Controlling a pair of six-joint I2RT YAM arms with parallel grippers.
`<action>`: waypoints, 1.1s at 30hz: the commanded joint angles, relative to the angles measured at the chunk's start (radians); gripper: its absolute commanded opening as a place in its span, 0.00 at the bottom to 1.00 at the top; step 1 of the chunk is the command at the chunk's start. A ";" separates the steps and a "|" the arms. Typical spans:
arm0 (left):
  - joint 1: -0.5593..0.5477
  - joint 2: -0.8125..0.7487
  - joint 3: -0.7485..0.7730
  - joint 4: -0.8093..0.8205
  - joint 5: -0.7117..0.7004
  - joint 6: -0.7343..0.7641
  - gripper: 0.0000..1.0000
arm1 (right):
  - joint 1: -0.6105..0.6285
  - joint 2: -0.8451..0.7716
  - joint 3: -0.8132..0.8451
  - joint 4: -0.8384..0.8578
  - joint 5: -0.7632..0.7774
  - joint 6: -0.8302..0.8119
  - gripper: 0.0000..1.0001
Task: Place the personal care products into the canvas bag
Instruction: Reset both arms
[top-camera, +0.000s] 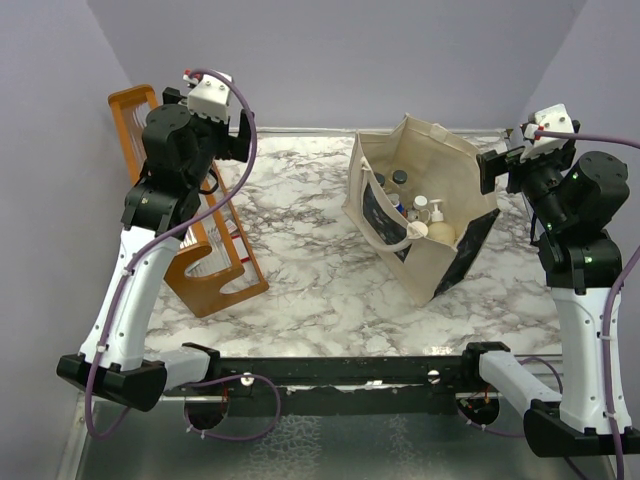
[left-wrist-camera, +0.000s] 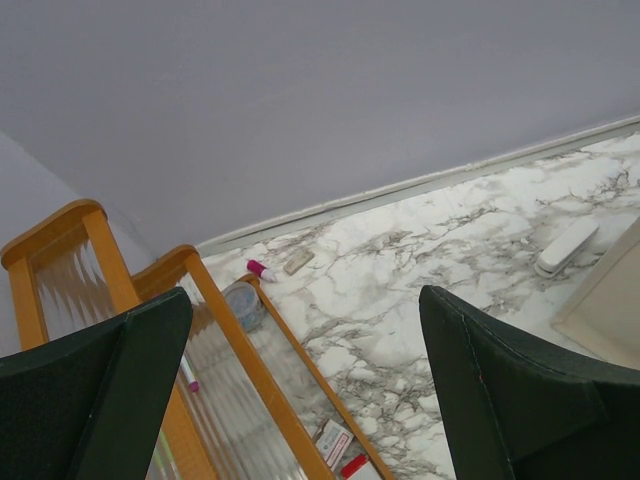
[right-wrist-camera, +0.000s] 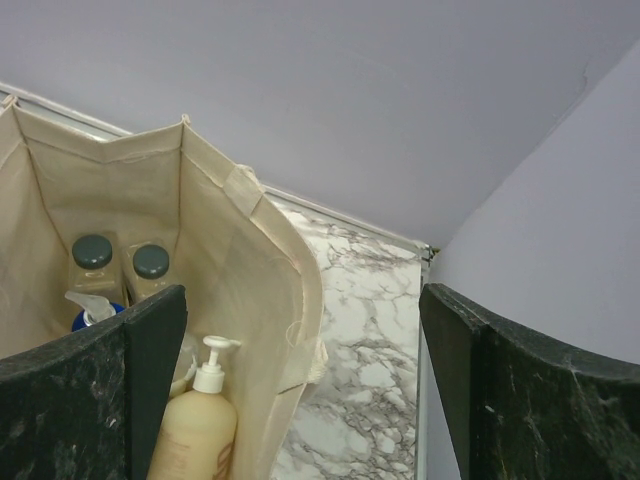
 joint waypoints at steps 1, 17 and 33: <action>0.017 -0.010 0.060 -0.028 0.032 -0.027 0.99 | -0.004 0.003 0.010 -0.006 0.009 0.002 0.99; 0.039 0.000 0.038 -0.026 0.089 -0.047 0.99 | -0.004 0.012 0.004 -0.015 0.021 0.003 0.99; 0.048 -0.011 0.009 -0.019 0.102 -0.049 0.99 | -0.005 0.023 0.004 -0.012 0.015 0.009 0.99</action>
